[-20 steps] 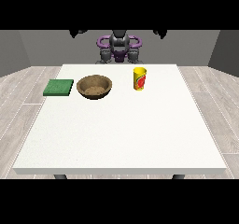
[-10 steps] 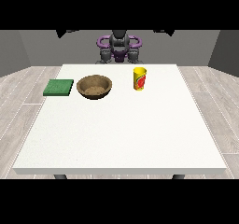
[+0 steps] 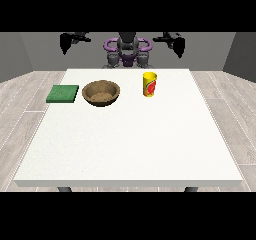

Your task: Pick the cup and pour the ball into the bowl, then pick the bowl and place it on the pad

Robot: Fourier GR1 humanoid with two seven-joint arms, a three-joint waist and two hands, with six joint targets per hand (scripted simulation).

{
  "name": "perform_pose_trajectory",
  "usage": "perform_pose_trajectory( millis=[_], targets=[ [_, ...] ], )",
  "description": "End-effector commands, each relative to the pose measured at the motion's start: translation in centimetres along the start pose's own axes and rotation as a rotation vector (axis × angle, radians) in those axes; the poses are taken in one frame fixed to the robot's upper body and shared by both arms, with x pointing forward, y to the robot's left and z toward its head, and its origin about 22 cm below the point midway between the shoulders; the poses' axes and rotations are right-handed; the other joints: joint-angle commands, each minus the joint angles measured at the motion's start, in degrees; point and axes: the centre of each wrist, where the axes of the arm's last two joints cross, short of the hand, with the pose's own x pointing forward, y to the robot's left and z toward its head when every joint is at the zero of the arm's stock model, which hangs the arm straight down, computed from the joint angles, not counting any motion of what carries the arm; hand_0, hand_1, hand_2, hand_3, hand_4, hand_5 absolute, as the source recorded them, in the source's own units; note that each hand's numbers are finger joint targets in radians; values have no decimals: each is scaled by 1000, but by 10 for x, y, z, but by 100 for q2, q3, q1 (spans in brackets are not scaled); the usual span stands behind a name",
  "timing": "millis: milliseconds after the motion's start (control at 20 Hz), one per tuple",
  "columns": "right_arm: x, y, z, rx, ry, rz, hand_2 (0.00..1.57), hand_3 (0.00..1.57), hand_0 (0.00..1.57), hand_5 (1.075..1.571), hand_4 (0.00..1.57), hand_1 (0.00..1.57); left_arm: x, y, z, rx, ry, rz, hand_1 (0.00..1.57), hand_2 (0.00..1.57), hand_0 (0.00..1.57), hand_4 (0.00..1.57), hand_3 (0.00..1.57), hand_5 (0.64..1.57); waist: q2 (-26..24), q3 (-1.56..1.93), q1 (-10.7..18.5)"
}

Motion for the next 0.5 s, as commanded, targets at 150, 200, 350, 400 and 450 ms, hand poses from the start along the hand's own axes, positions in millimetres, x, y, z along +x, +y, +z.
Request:
perform_pose_trajectory(
  millis=[150,200,350,400,450],
  targets=[
    [-10,6,-3,42,-83,-5,0,0,0,1571,0,0,-53,-17,13,34,-86,-20,0,0,0,0,0,1523,654,-3,-284],
    [11,3,-19,50,-67,3,0,0,0,1571,0,0,-64,-23,11,36,-74,-15,0,0,0,0,0,1518,575,-4,-280],
    [6,3,-17,82,-99,18,0,0,0,1571,0,0,-79,-45,10,61,-86,-23,0,0,0,0,0,1517,706,-3,-460],
    [8,7,-17,54,-103,3,0,0,0,1571,0,0,-89,-20,8,61,-79,-12,0,0,0,0,0,1518,753,-4,-420],
    [14,-8,-28,62,-128,10,0,0,0,1570,0,0,-81,-28,-8,53,-108,-21,0,0,0,0,0,1523,952,-3,-424]
  ],
)
